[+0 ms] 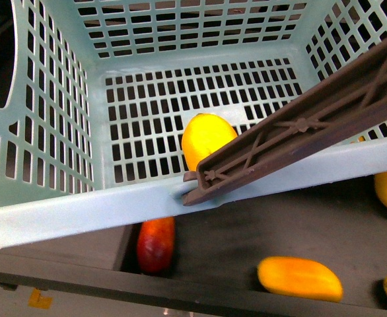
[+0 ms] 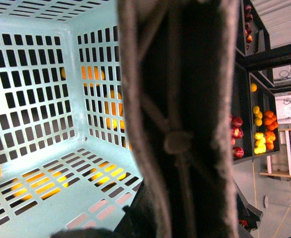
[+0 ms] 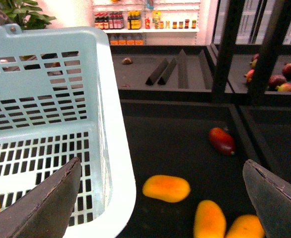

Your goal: Pick lemon and mango into basket

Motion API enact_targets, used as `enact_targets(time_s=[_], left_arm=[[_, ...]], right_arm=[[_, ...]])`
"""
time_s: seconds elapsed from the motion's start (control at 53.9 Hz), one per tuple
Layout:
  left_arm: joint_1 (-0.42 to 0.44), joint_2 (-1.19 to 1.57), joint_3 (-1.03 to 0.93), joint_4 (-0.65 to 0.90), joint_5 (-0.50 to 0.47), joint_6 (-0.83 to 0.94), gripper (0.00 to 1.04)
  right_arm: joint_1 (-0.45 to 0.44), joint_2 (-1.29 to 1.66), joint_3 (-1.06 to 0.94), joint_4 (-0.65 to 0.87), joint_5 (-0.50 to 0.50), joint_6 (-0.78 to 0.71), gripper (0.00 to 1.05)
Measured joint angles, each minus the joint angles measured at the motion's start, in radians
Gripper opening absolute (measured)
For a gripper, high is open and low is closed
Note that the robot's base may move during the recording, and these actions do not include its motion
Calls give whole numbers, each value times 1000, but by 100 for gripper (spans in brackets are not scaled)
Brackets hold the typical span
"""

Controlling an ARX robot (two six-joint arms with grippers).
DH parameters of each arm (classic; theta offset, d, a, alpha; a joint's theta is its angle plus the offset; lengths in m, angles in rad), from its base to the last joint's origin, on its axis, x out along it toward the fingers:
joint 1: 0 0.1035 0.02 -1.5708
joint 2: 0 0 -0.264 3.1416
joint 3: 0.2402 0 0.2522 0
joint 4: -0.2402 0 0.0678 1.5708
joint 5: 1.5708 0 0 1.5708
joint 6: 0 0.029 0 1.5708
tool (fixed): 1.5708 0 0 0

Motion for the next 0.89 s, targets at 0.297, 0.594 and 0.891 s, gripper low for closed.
enact_targets(time_s=[0.297, 0.594, 0.891], left_arm=[[13, 0, 0, 0, -14, 0, 5], [6, -2, 0, -1, -8, 2, 5], [-3, -2, 0, 0, 12, -1, 5]], right_arm=[[0, 2, 0, 0, -4, 0, 96], [-3, 176, 204, -398, 404, 241, 96], [-354, 531, 384, -133, 253, 325, 96]])
